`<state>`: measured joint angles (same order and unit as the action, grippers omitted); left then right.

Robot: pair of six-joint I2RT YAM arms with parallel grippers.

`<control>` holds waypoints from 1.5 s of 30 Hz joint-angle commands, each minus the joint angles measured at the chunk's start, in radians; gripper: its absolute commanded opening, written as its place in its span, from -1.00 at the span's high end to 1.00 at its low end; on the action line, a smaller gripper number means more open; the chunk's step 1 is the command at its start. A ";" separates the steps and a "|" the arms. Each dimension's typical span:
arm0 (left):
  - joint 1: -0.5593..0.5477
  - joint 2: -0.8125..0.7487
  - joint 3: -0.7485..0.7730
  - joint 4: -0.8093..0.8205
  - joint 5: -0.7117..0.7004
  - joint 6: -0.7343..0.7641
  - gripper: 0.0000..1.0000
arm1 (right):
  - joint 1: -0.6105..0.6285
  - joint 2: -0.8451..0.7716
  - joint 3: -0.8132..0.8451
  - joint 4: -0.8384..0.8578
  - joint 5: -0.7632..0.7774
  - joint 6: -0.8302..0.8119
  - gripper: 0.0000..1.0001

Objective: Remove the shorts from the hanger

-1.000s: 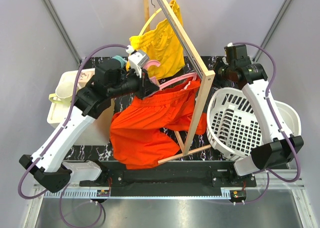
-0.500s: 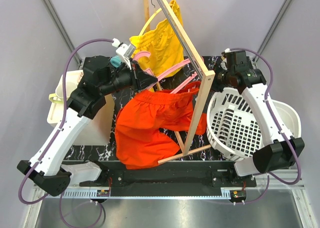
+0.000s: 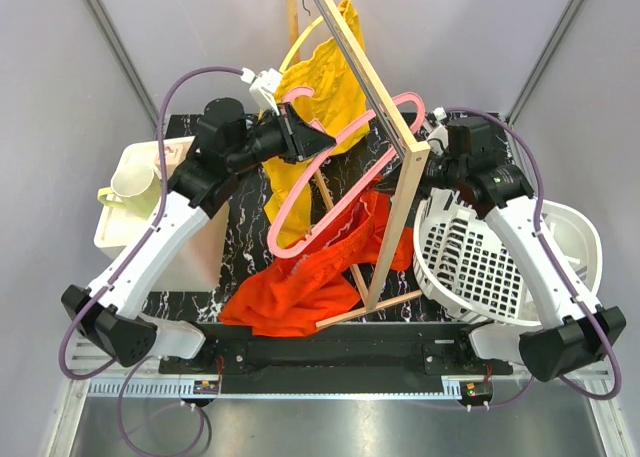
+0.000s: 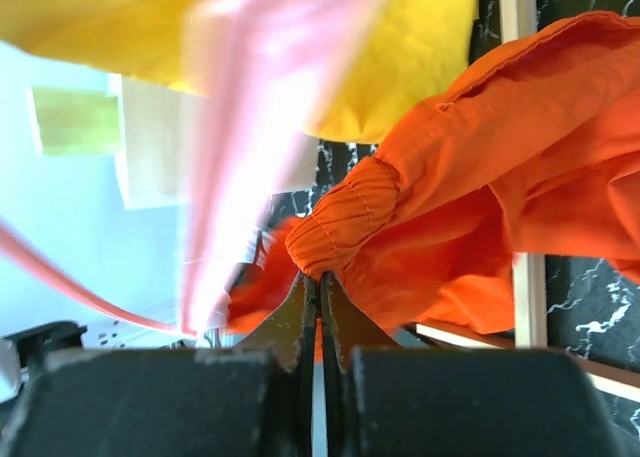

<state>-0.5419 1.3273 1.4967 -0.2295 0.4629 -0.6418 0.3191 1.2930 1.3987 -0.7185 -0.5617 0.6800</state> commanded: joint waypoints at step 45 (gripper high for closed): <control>0.000 -0.143 0.045 -0.349 -0.319 0.172 1.00 | -0.203 0.060 1.303 -0.036 1.005 -0.328 1.00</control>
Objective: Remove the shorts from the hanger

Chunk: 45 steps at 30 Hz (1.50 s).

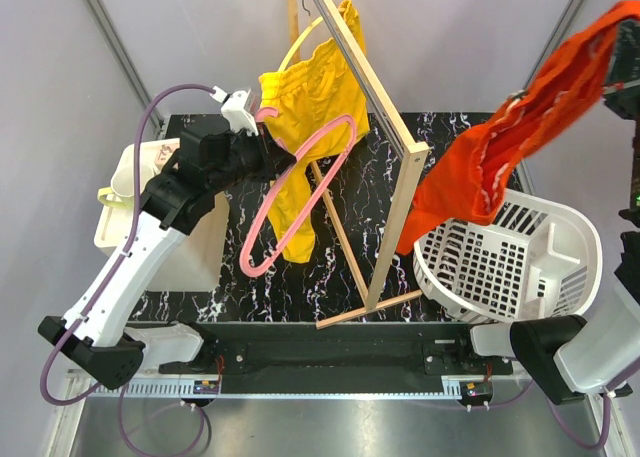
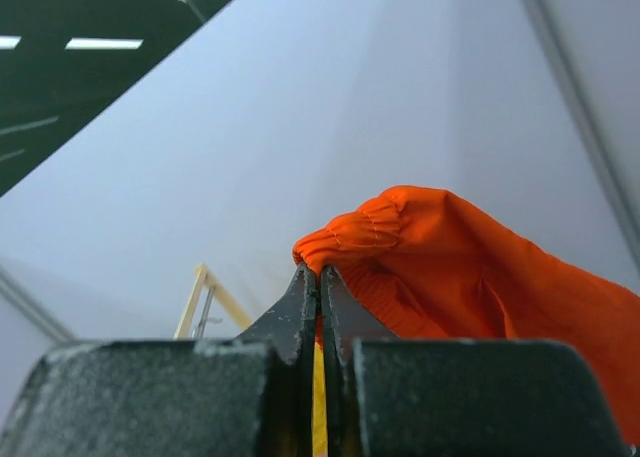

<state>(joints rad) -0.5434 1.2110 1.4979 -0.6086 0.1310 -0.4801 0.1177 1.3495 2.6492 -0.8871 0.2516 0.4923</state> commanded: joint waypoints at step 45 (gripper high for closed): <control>0.000 -0.159 -0.031 -0.039 0.107 -0.092 1.00 | 0.000 -0.526 -1.179 -0.353 0.245 0.218 1.00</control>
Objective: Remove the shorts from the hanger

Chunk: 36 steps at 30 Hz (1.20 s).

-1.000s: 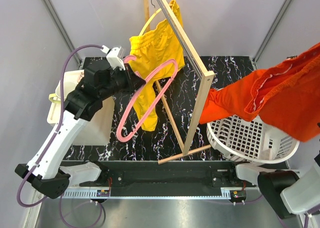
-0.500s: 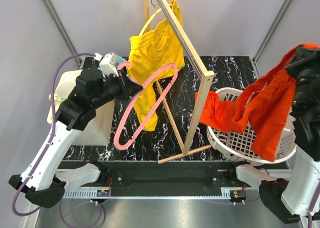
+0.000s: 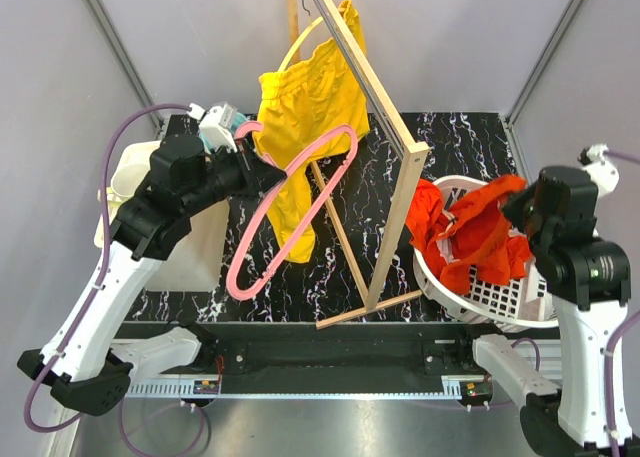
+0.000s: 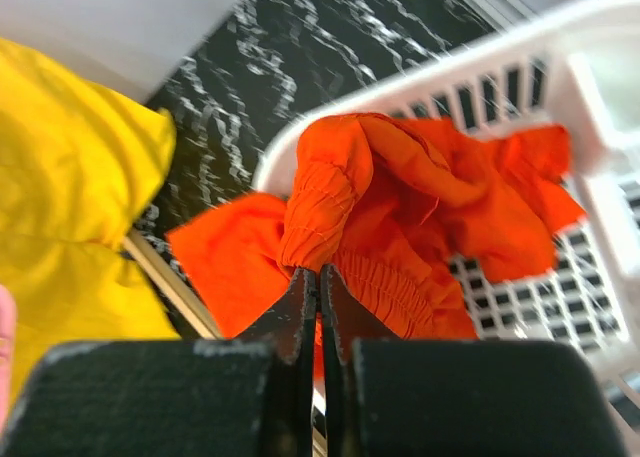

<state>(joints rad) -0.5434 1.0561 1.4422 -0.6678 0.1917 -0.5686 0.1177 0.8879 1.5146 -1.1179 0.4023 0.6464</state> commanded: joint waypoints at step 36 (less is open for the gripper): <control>0.000 0.031 0.043 -0.018 0.049 0.061 1.00 | 0.106 0.460 0.105 -0.010 -0.603 -0.188 -0.72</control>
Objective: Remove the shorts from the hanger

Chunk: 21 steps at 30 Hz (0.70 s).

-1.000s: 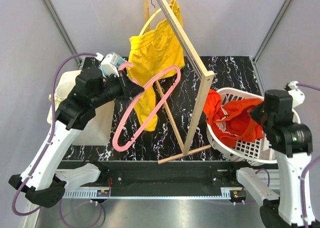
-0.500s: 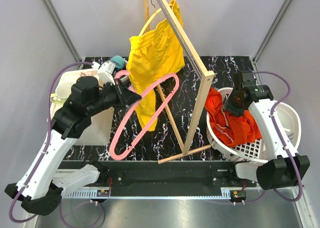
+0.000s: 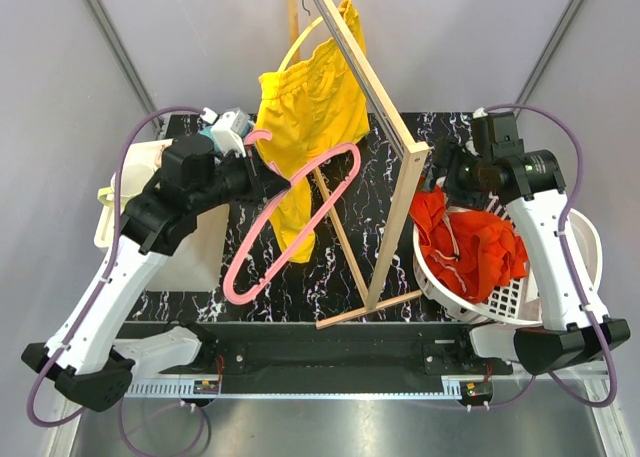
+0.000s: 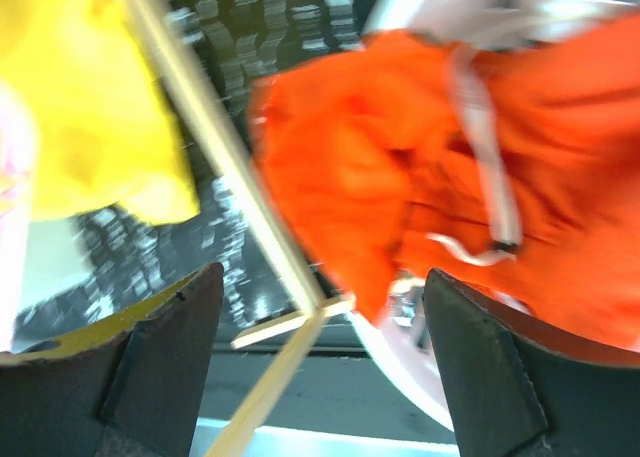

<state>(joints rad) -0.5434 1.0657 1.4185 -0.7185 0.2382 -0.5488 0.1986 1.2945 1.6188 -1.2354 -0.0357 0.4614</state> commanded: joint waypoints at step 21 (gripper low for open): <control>0.000 0.020 0.103 0.013 0.065 0.024 1.00 | -0.050 0.048 -0.259 0.206 -0.235 0.008 0.53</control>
<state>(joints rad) -0.5434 1.1191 1.4601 -0.7193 0.2516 -0.5243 0.1944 1.4631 1.4120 -0.9939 -0.3714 0.4919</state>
